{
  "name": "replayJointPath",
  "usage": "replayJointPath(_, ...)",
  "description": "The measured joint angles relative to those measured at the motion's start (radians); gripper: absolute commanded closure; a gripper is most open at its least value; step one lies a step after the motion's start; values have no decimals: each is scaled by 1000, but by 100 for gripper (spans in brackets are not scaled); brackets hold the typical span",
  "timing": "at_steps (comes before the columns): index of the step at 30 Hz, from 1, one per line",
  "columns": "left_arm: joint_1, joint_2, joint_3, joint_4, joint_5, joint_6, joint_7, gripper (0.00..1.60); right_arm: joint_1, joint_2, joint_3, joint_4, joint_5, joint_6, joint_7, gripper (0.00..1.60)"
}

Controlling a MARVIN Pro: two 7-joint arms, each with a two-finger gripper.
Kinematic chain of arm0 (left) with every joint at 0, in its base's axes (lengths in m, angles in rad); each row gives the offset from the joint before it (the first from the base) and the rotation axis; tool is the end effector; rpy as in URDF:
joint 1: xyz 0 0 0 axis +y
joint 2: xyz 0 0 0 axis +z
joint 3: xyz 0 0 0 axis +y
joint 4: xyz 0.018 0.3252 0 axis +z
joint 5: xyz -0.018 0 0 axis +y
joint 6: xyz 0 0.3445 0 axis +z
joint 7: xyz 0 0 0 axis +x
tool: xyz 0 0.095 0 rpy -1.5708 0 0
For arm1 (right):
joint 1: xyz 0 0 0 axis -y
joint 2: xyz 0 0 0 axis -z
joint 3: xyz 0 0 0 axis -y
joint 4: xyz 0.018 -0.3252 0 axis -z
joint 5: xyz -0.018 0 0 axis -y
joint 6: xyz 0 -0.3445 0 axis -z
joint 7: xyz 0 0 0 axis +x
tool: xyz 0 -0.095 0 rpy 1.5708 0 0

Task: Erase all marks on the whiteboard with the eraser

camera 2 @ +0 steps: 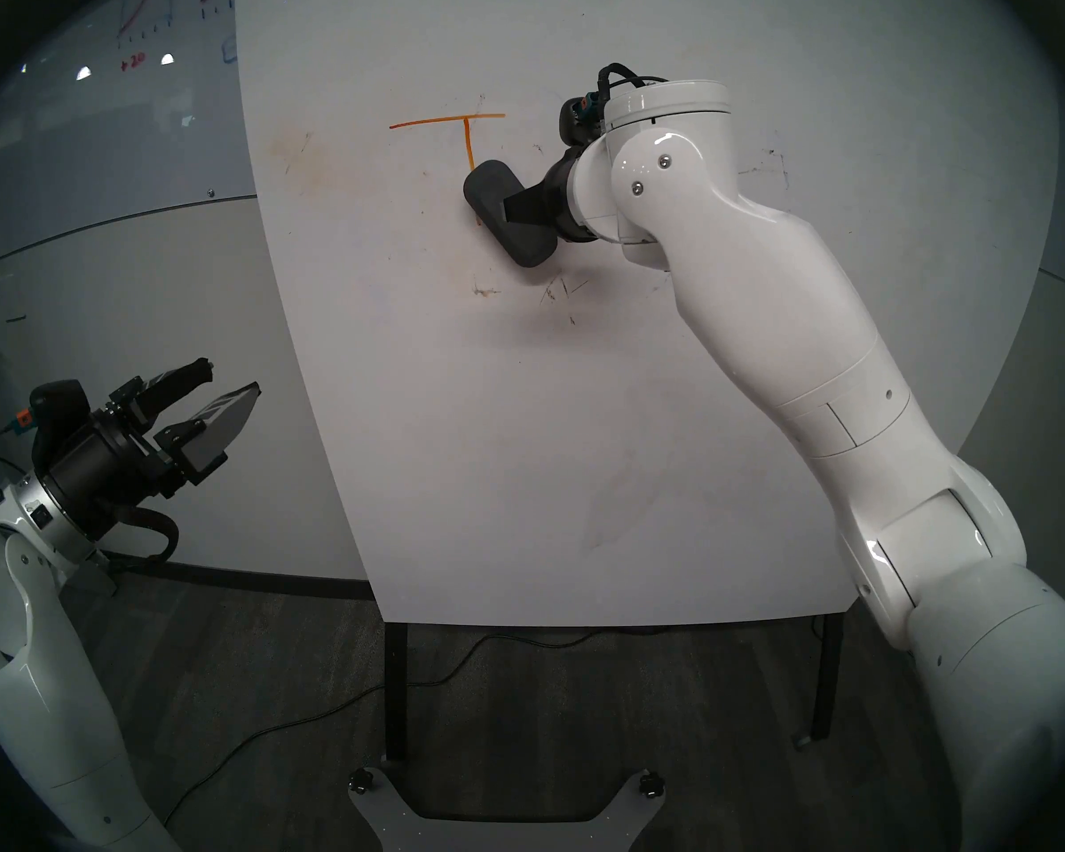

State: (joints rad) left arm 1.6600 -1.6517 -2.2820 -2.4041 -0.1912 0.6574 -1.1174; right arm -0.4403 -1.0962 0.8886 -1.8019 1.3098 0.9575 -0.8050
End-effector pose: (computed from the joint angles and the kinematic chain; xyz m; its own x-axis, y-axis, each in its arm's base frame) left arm 0.2711 0.1176 -0.0981 -0.1353 0.0855 0.9871 -0.5004 -0.8657 0.0064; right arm 0.5139 0.1030 0.0880 0.1547 0.1951 0.9685 0.2740 -0.9503 0.1477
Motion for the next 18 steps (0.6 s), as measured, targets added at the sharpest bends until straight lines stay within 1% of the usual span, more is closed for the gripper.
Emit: replayJointPath(18, 0, 0, 0, 0, 0, 0, 0, 0, -6, -25, -22, 5, 41, 0, -42, 160)
